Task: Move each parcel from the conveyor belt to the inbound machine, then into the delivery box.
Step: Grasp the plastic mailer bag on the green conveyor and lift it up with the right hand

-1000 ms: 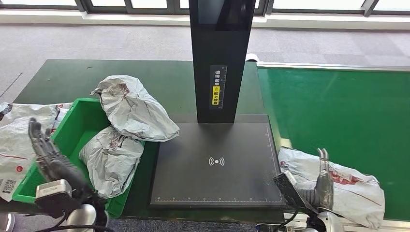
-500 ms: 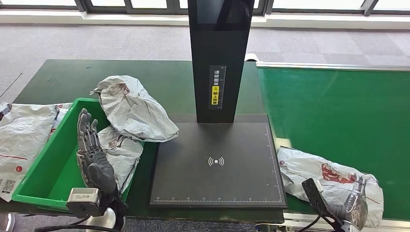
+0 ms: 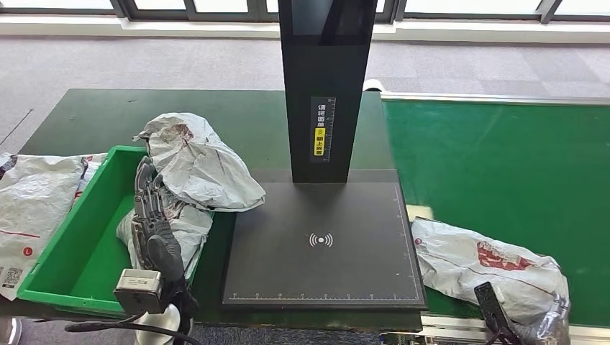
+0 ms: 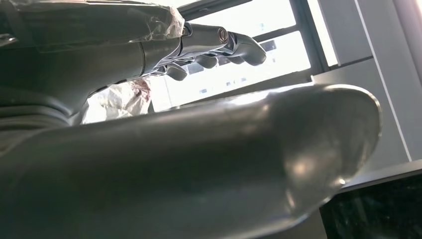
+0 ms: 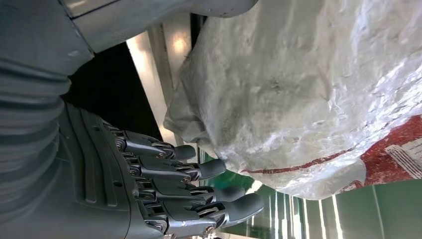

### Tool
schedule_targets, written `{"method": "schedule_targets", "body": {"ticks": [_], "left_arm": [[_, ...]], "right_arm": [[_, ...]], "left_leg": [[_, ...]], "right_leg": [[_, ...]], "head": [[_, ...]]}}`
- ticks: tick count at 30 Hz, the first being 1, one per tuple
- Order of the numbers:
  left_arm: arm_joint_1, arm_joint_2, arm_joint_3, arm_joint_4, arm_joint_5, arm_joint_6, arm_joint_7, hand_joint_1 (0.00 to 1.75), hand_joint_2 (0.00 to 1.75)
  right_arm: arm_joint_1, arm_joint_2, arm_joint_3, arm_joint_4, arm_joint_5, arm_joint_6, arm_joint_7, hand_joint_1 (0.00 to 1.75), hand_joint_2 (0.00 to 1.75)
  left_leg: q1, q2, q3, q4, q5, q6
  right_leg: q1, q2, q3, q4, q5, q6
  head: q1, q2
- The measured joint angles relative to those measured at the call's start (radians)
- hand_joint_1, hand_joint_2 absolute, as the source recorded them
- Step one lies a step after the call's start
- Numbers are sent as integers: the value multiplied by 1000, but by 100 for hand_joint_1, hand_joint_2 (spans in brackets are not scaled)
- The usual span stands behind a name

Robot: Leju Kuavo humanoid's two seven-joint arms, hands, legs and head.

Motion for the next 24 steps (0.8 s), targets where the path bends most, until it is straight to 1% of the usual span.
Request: {"method": "schedule_targets", "body": {"ticks": [1,4,5,8,13,19,24], "left_arm": [[-1,-1,-1,3,-1,0,2,0,0],[-4,-5,-2,12,-7,0,6,0,0],[-5,-5,-3,16,-10,0,8,0,0],[-9,-6,-6,24,-15,0,11,0,0],[-16,-6,-9,38,-16,0,13,0,0],[-17,-6,-9,45,-18,0,21,0,0],[-17,-6,-9,47,-18,0,22,0,0]], "right_arm": [[-12,-7,-1,17,3,-1,-1,30,175],[-49,-23,0,68,7,-4,-3,161,175],[-62,-27,3,84,6,-4,-7,175,175],[-88,-33,24,125,6,0,-19,175,175],[-110,-38,64,166,15,2,-15,175,175],[-112,-39,105,169,-27,24,-30,175,175],[-110,-38,128,168,-32,28,-34,175,175]], "left_leg": [[0,0,0,0,0,0],[0,1,0,0,0,0],[0,1,0,0,0,0],[0,1,0,0,0,0],[0,1,0,0,0,0],[0,1,0,0,0,0],[0,1,0,0,0,0]], "right_leg": [[0,0,0,0,0,0],[0,0,0,0,0,0],[0,0,0,0,1,0],[0,0,0,0,1,0],[0,1,0,0,1,0],[0,1,0,0,1,0],[0,1,0,0,1,0]], "head": [[0,0],[0,0],[0,0],[0,0],[0,0],[0,0],[0,0]]}}
